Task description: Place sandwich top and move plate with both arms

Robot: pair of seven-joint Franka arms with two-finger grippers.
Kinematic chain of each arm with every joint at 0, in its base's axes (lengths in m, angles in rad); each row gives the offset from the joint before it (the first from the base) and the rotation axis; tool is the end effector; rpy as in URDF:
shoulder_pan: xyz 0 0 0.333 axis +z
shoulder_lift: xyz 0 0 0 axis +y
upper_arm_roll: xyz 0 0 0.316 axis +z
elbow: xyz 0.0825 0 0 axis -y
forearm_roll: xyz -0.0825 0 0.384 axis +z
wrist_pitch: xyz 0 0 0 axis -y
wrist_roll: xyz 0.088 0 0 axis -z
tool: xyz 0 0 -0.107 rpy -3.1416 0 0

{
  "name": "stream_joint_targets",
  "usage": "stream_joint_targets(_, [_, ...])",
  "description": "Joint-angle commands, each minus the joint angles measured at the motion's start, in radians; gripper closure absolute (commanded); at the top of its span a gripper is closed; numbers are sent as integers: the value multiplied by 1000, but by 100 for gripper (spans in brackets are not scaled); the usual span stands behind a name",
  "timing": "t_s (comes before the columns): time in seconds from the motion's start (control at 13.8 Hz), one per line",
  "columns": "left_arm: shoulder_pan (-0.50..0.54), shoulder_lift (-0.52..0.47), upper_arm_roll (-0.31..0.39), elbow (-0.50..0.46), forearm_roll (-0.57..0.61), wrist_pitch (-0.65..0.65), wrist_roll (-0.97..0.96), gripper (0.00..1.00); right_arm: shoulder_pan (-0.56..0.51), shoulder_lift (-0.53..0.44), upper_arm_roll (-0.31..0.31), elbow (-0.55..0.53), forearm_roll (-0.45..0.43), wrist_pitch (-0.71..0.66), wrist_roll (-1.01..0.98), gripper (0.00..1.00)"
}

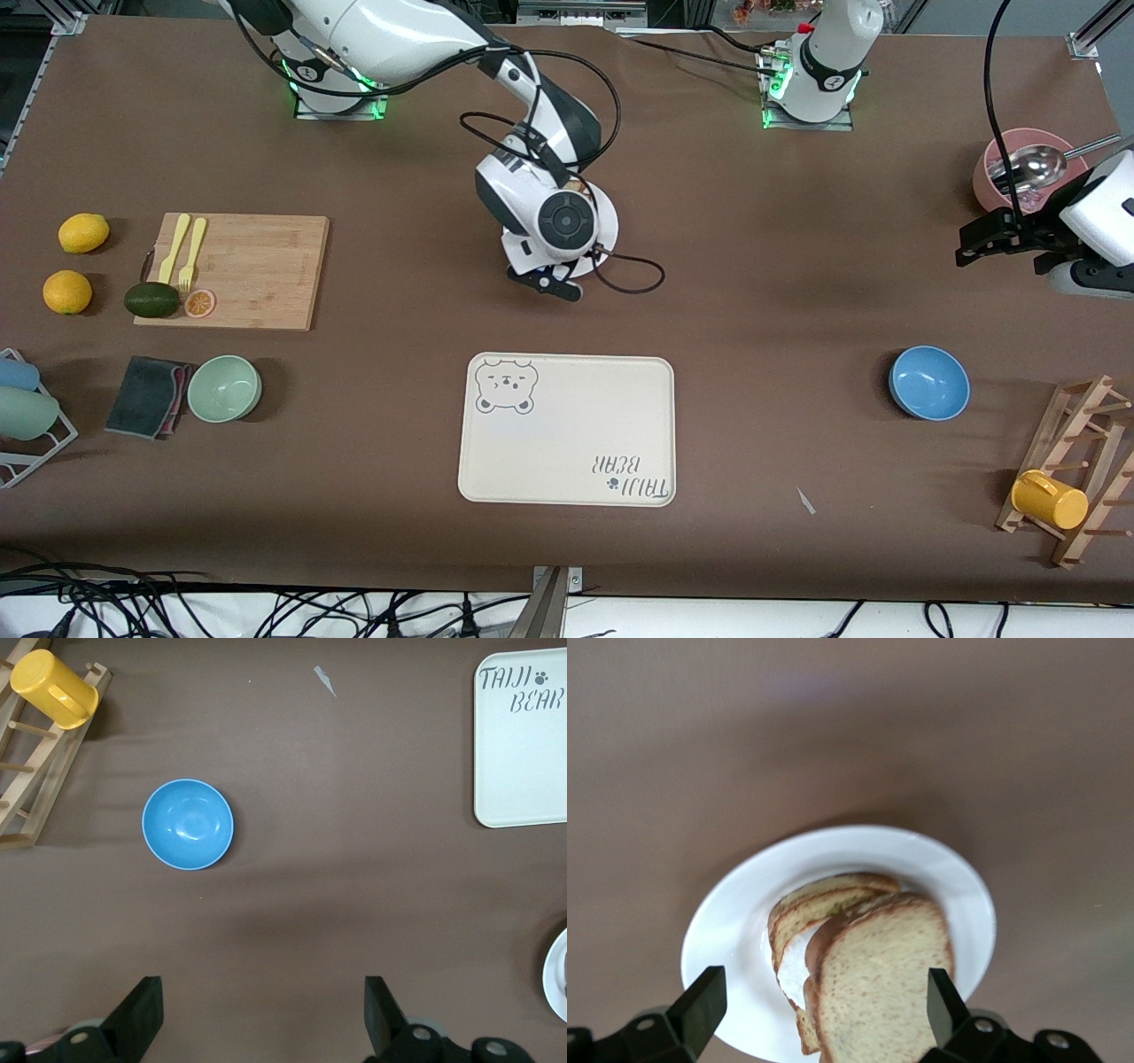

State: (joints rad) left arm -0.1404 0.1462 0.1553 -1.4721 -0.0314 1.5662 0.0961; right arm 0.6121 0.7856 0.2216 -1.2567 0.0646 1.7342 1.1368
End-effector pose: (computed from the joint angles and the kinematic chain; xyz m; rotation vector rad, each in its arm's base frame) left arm 0.5971 -0.0012 0.5873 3.1264 -0.1277 -0.0779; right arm 0.5022 0.5072 0.2791 2.9306 -0.5385 -0.5251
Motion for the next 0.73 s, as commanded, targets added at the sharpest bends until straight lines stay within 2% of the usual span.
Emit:
stream_joint_targets(0.0, [4, 6, -2, 13, 27, -3, 14, 0, -69, -67, 4, 62, -9, -113, -31, 0])
stream_joint_targets(0.65, [2, -3, -3, 13, 19, -12, 11, 0, -460, -239, -7, 62, -23, -220, -632, 0])
